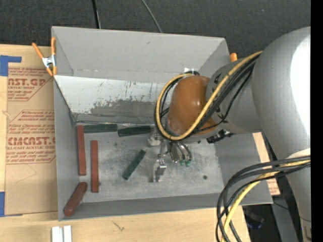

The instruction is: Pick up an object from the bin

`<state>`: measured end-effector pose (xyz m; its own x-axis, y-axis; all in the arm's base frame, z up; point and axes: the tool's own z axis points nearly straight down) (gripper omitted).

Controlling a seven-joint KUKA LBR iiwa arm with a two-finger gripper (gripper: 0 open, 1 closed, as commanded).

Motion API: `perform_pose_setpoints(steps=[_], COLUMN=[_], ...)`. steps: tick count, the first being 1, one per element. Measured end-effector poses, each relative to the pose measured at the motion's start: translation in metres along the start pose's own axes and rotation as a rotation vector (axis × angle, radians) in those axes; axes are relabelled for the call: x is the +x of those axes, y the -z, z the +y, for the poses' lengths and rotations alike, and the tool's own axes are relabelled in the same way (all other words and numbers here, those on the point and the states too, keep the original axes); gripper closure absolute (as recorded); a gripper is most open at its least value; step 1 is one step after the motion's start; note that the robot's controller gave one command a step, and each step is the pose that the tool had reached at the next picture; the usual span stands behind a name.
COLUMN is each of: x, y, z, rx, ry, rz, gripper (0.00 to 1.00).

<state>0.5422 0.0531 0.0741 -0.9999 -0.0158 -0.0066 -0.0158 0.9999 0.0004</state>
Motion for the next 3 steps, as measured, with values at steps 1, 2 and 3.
perform_pose_setpoints(steps=[1, 2, 3], x=[-0.018, -0.003, -0.003], y=[0.004, 0.002, 0.002], z=[0.007, 0.081, 0.081], rx=[0.001, -0.002, -0.002], ry=[0.012, 0.111, 0.111], rz=[0.008, 0.0, 0.0], gripper=[0.0, 1.0, 1.0])
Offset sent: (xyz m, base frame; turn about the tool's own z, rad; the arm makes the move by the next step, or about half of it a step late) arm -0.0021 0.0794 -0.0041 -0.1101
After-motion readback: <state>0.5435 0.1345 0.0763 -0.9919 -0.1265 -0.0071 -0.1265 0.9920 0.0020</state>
